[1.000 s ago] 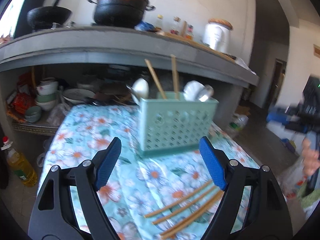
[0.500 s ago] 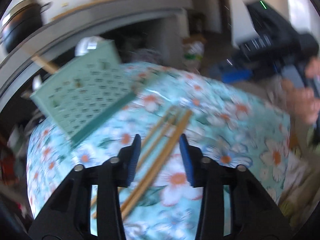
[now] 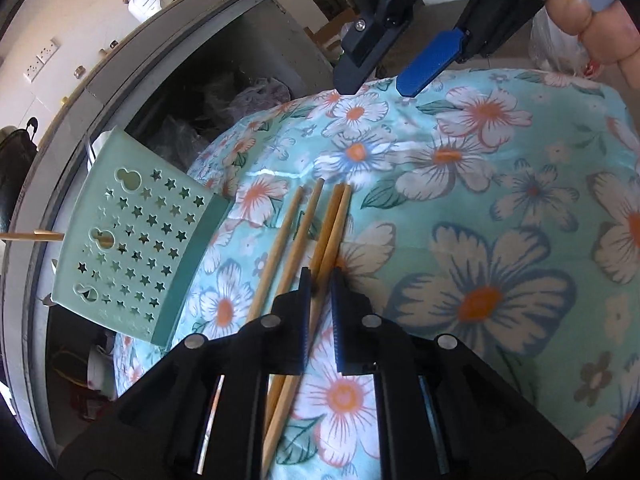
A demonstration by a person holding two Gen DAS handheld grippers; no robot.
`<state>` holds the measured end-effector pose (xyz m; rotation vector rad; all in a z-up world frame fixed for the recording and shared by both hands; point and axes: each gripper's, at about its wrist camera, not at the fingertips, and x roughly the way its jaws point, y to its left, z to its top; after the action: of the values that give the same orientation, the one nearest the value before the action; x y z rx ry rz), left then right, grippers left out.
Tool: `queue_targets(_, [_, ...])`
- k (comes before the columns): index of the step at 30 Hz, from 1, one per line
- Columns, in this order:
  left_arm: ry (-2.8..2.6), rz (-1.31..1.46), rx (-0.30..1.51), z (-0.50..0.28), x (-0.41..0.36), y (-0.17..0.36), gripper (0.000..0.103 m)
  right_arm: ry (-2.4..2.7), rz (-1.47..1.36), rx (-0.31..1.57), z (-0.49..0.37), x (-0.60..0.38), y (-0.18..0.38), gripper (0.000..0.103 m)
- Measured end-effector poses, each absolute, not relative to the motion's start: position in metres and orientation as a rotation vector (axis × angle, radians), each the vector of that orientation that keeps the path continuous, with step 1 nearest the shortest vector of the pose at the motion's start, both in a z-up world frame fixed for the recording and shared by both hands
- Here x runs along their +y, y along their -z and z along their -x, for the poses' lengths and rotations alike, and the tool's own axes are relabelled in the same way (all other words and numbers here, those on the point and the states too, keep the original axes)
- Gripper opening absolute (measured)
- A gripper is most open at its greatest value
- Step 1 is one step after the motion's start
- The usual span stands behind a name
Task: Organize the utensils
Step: 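Move both open tools down to the wooden chopsticks on the cloth, then close the left tool on one wooden chopstick and lift it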
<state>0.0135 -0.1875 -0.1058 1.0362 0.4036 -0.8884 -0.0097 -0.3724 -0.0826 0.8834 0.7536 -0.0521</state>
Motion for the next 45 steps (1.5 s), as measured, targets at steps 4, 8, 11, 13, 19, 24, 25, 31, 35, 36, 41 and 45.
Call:
queue_targets(4, [0.881,-1.053,0.381,-0.011,-0.188,0.107,0.006,0.046,-0.888,0.743,0.012,-0.374,0.081,0.052])
queue_targets(8, [0.893,-1.042,0.387,-0.007,-0.185,0.099,0.005,0.050,-0.900,0.737,0.017,-0.377,0.082,0.052])
queue_targets(11, [0.917,-1.039,0.408,0.002,-0.179,0.091,0.005,0.051,-0.914,0.734,0.019,-0.379,0.083,0.052])
queue_targets(13, [0.952,-1.020,0.455,0.006,-0.174,0.086,0.005,0.049,-0.917,0.731,0.019,-0.379,0.083,0.052])
queue_targets(19, [0.995,-0.951,0.575,0.001,-0.165,0.084,0.007,0.033,-0.906,0.730,0.017,-0.372,0.080,0.052])
queue_targets(24, [1.038,-0.859,0.678,-0.014,-0.165,0.078,0.013,0.027,-0.906,0.734,0.016,-0.371,0.080,0.052])
queue_targets(25, [1.042,-0.849,0.691,-0.017,-0.166,0.079,0.014,0.026,-0.906,0.735,0.016,-0.370,0.080,0.052])
queue_targets(31, [1.084,-0.792,0.783,-0.032,-0.176,0.084,0.014,0.021,-0.908,0.742,0.013,-0.370,0.082,0.052])
queue_targets(35, [1.098,-0.780,0.811,-0.037,-0.182,0.087,0.014,0.015,-0.910,0.747,0.011,-0.370,0.084,0.052])
queue_targets(36, [1.100,-0.776,0.818,-0.039,-0.184,0.087,0.014,0.014,-0.912,0.748,0.010,-0.369,0.084,0.052])
queue_targets(41, [1.109,-0.752,0.861,-0.046,-0.191,0.089,0.013,0.007,-0.913,0.751,0.008,-0.367,0.085,0.052])
queue_targets(45, [1.111,-0.734,0.870,-0.049,-0.191,0.090,0.011,0.005,-0.915,0.751,0.008,-0.365,0.085,0.052])
